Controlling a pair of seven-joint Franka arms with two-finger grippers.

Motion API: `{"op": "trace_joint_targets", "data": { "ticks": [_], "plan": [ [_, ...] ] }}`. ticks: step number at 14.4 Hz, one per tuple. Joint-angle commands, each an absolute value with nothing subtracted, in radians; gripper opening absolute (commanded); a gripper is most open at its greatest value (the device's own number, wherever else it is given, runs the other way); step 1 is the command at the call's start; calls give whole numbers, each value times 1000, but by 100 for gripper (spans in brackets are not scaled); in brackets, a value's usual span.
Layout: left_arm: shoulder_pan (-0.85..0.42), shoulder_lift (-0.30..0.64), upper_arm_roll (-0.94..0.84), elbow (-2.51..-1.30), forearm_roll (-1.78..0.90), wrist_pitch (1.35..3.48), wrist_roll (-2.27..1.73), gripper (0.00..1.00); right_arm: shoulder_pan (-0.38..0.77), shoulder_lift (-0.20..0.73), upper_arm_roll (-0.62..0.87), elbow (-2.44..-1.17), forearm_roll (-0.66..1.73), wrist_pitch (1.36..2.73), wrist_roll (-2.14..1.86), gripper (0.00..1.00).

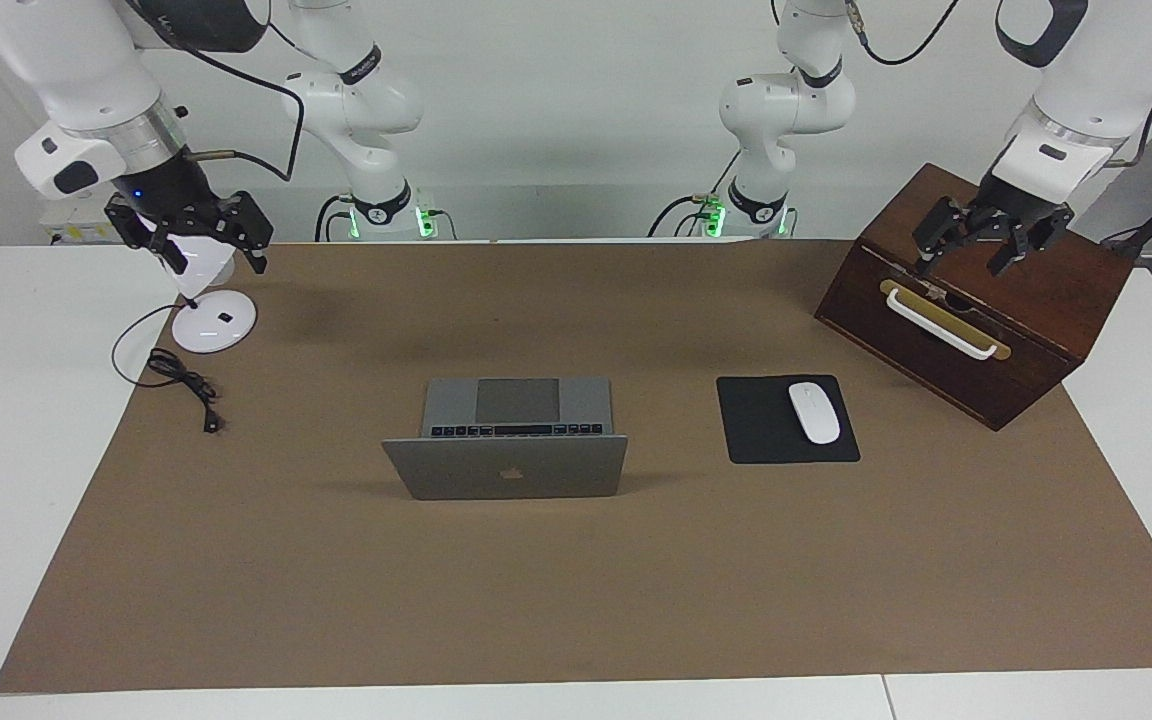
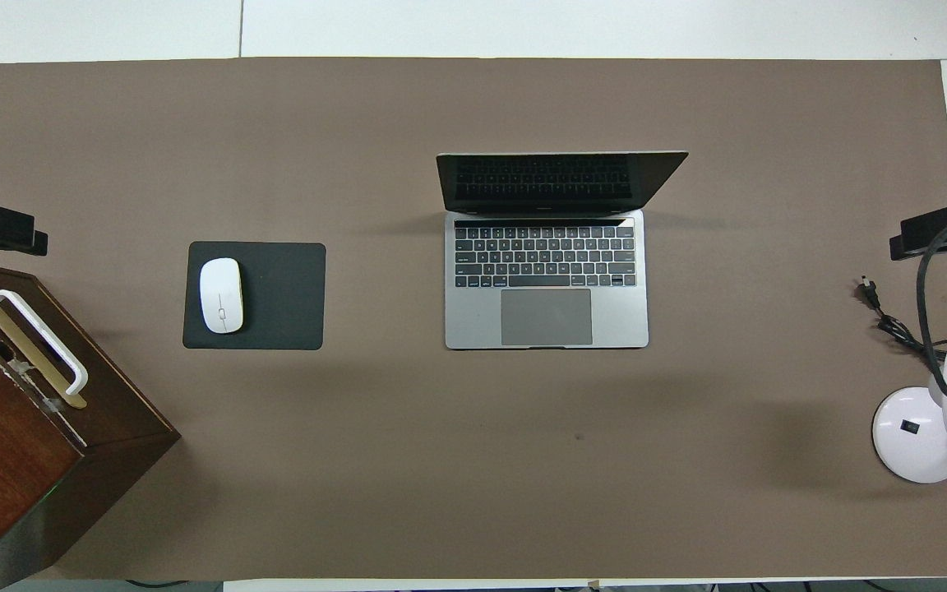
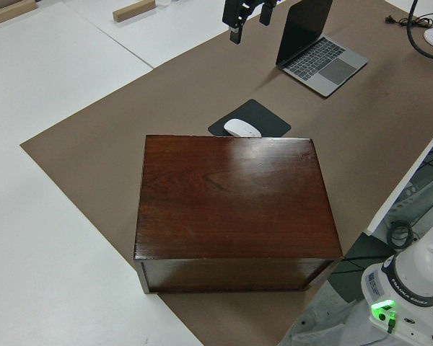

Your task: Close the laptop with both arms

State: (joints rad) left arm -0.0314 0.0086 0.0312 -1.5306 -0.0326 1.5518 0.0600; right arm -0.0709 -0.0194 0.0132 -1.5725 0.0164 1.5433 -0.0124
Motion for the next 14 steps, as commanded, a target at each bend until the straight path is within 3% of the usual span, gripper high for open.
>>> {"op": "trace_joint_targets", "data": {
  "ticks": [1, 7, 13, 14],
  "plan": [
    [-20, 0, 25, -1540, -32, 1542, 52, 100, -83, -41, 18, -1603, 32, 1568, -3, 100],
    [-20, 3, 23, -1536, -32, 1551, 52, 100, -86, -43, 20, -1618, 44, 1591, -6, 100],
    [-32, 5, 23, -1536, 21, 1558, 51, 100, -72, -49, 20, -1643, 40, 1701, -40, 99],
    [-37, 5, 18, -1536, 47, 1560, 54, 100, -74, -41, 21, -1641, 40, 1730, -41, 82]
  ]
}}
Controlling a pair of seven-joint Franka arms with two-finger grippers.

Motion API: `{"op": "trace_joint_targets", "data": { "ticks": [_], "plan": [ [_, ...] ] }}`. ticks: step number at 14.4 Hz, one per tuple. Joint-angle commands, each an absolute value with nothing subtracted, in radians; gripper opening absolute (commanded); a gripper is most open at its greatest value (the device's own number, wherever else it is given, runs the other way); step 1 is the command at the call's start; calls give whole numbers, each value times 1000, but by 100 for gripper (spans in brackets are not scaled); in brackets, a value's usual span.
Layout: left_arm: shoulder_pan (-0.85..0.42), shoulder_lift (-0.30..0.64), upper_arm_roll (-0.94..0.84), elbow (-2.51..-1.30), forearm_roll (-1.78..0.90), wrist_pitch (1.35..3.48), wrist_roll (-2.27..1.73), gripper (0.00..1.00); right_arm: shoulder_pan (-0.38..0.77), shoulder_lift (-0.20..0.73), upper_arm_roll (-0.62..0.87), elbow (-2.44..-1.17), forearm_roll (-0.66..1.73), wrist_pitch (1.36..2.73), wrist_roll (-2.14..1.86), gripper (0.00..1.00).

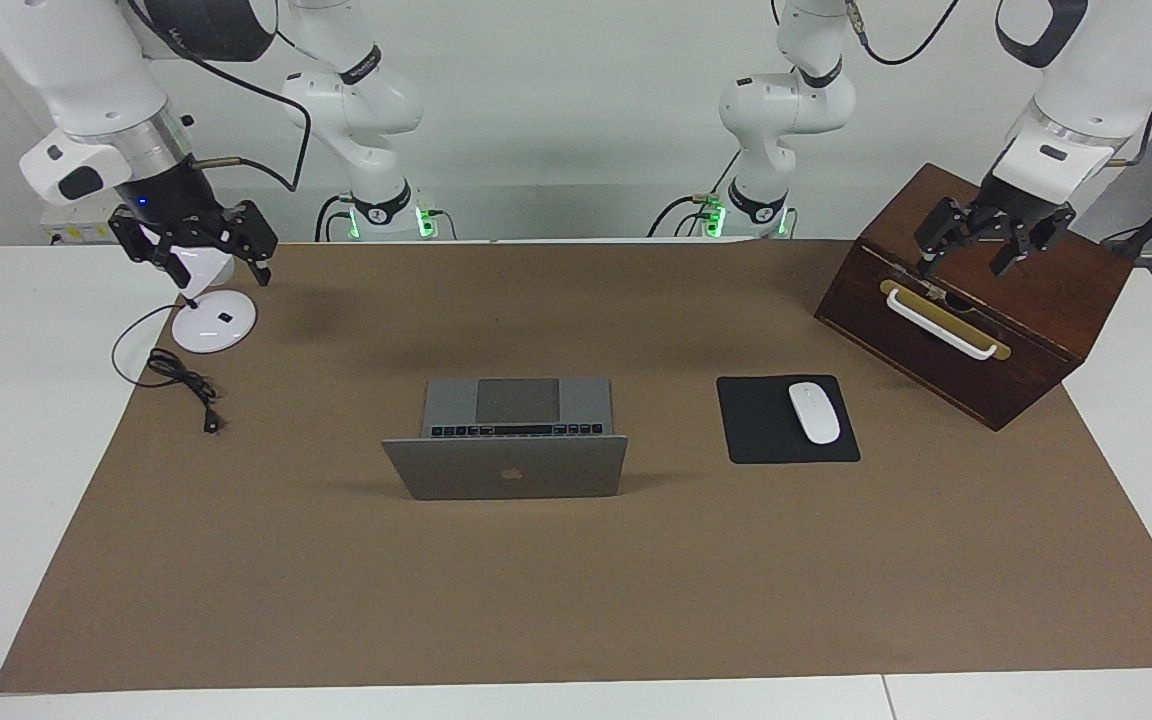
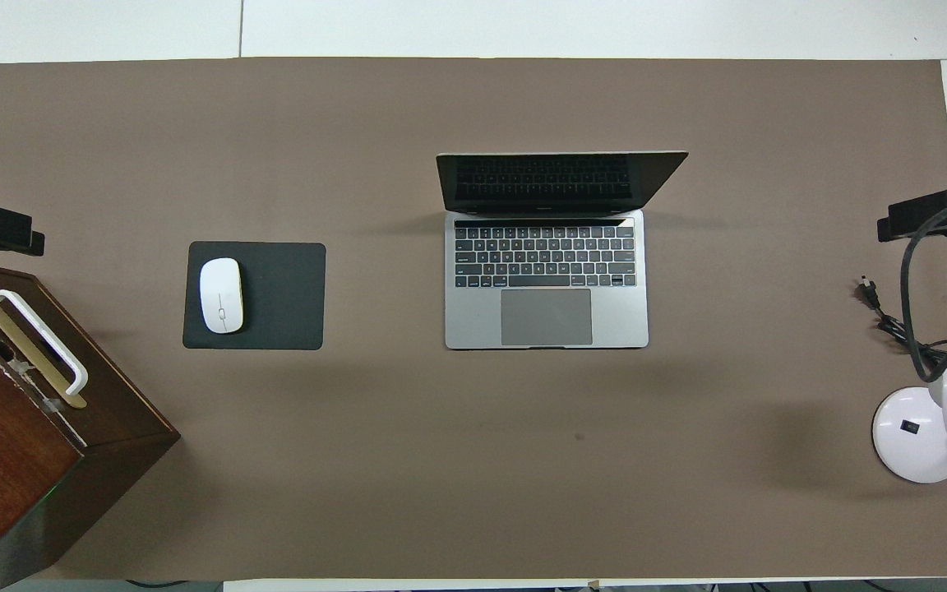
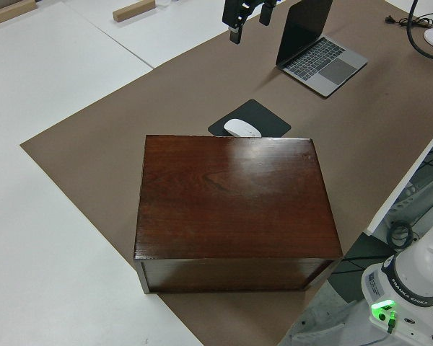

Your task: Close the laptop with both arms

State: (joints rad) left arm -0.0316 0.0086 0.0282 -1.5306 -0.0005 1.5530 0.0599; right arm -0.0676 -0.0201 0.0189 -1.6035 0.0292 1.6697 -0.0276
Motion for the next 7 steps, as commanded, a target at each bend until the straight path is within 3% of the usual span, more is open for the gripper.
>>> {"op": "trace_joint_targets", "data": {
  "ticks": [1, 3, 7],
  "plan": [
    [-37, 5, 15, -1536, 54, 1563, 55, 100, -74, -31, 21, -1635, 40, 1752, -41, 50],
    [-37, 5, 15, -1537, 55, 1563, 63, 100, -74, 15, 21, -1631, 40, 1837, -43, 3],
    [-37, 2, 14, -1545, 54, 1559, 61, 100, -57, 133, 32, -1561, 41, 1977, -43, 0]
  ]
}}
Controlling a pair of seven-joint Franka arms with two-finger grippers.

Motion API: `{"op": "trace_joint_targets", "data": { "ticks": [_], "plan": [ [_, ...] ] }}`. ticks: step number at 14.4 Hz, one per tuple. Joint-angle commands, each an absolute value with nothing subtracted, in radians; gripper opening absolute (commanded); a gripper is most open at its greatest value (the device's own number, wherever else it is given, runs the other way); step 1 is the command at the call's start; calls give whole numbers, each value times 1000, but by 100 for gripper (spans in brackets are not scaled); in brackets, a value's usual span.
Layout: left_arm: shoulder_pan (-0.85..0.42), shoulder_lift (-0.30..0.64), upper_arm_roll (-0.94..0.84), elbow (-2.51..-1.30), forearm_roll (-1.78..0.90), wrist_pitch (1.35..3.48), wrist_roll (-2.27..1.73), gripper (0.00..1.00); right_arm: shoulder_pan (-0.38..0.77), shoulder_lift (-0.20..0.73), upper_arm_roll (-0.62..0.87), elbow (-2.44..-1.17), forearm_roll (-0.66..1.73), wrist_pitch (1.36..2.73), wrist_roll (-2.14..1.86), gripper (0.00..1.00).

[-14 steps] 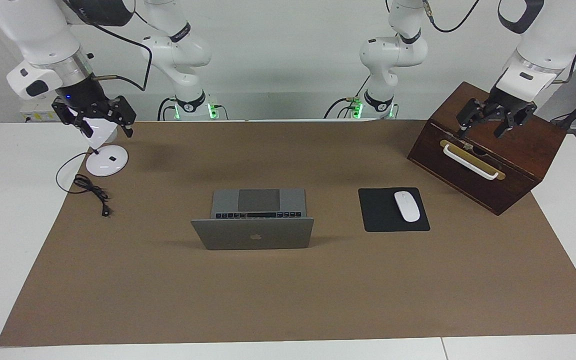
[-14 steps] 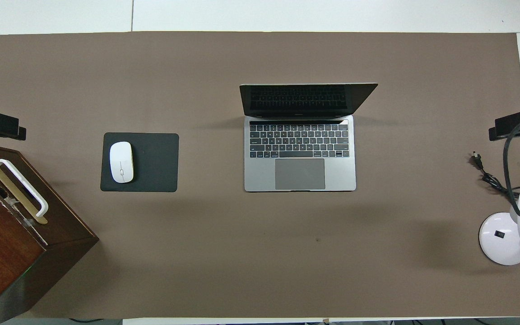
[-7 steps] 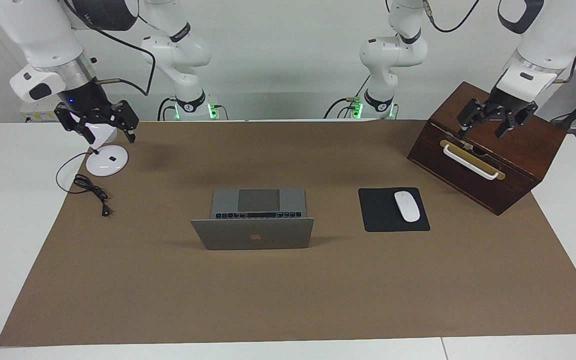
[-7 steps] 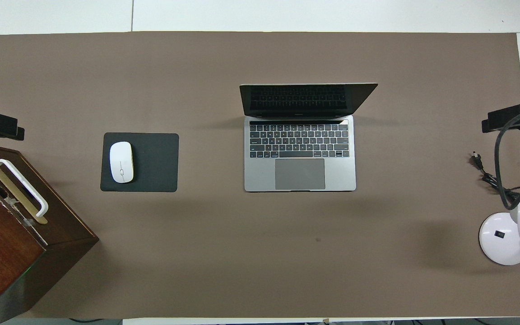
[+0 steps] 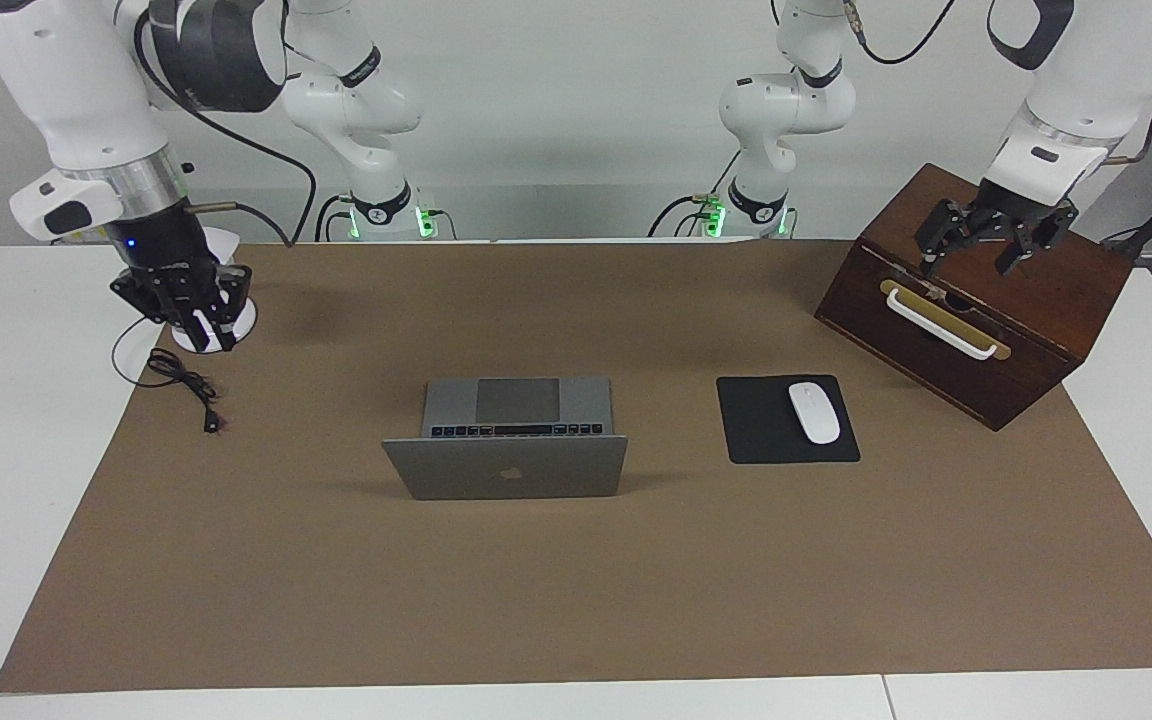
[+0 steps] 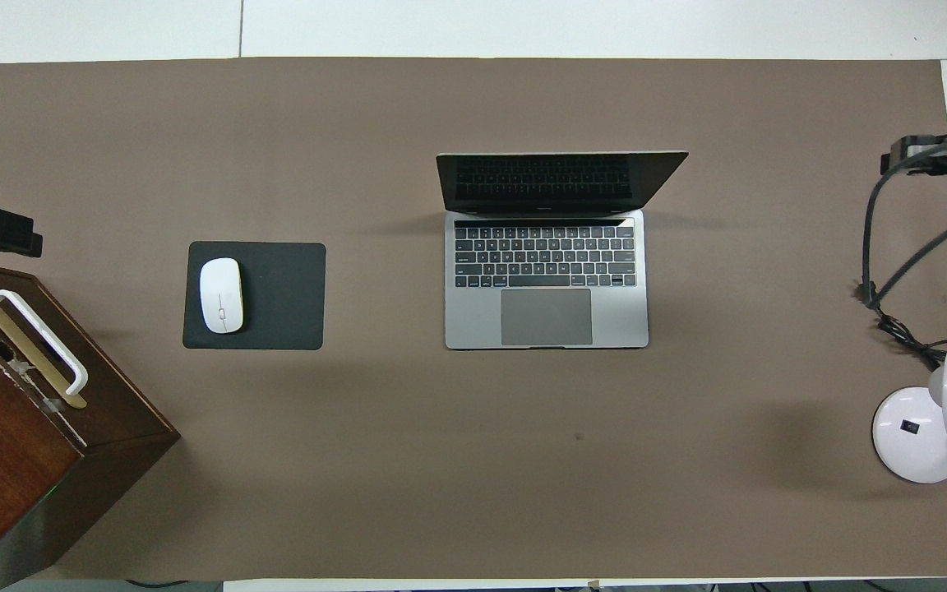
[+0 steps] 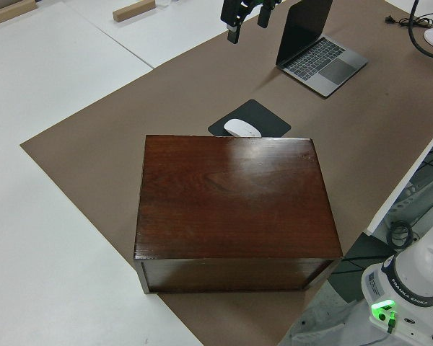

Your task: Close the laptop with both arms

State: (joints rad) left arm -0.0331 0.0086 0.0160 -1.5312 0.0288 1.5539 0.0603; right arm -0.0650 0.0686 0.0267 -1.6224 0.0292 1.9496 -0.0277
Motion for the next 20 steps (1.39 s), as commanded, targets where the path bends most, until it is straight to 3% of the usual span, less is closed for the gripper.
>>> {"op": "trace_joint_targets", "data": {
  "ticks": [1, 4, 10, 16, 20],
  "plan": [
    [-37, 2, 14, -1545, 54, 1557, 60, 82, -51, 179, 34, -1515, 43, 1977, -43, 0],
    [-25, 2, 14, -1546, 51, 1571, 60, 0, -14, 297, 37, -1413, 37, 2006, -29, 0],
    [-37, -24, 11, -1627, 48, 1715, 93, 0, 95, 544, 29, -1105, 6, 1999, 139, 0],
    [-149, -133, 9, -1896, -44, 1988, 123, 0, 280, 613, 28, -1078, -139, 2037, 441, 0],
    [-259, -218, 9, -2113, -90, 2257, 118, 0, 342, 624, 29, -1083, -144, 2039, 555, 0]
  ]
}}
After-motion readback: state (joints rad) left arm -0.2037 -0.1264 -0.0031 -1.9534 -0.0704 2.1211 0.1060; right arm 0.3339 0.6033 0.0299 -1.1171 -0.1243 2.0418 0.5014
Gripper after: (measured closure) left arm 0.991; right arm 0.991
